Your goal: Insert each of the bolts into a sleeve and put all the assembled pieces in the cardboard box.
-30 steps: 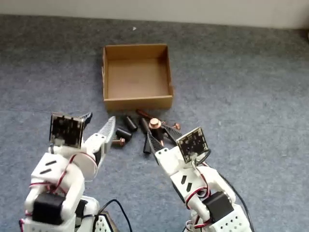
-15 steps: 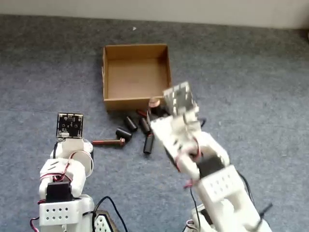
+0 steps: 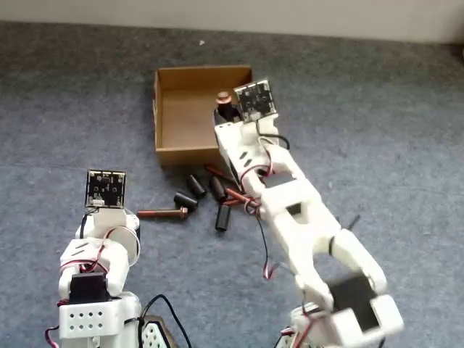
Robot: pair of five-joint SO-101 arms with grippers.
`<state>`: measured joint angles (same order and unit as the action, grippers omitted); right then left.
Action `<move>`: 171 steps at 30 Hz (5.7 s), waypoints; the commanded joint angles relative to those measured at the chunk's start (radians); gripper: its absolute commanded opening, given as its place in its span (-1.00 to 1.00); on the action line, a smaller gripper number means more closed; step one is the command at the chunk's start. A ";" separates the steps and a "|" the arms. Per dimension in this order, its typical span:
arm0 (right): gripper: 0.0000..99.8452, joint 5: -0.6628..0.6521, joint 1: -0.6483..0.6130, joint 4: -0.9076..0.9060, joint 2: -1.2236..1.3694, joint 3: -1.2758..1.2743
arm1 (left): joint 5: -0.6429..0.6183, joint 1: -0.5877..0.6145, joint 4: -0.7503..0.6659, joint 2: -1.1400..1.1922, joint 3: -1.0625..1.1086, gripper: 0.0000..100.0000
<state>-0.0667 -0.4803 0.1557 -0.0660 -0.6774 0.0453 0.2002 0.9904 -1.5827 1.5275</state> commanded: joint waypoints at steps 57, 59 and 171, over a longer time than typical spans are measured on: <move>-0.68 0.477 -0.240 -1.158 0.234 0.340 | 0.017 0.013 -0.020 -0.007 0.001 -0.99; -0.68 0.477 -0.248 -1.158 0.236 0.338 | 0.017 0.013 -0.020 -0.007 0.001 -0.99; -0.99 0.244 0.225 -1.004 -0.634 -0.317 | 0.769 -0.308 0.077 1.745 -1.084 -0.69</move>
<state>0.1880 -0.2624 -0.8677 -0.6674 -1.0027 0.8094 -0.1189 1.1393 0.0990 0.4856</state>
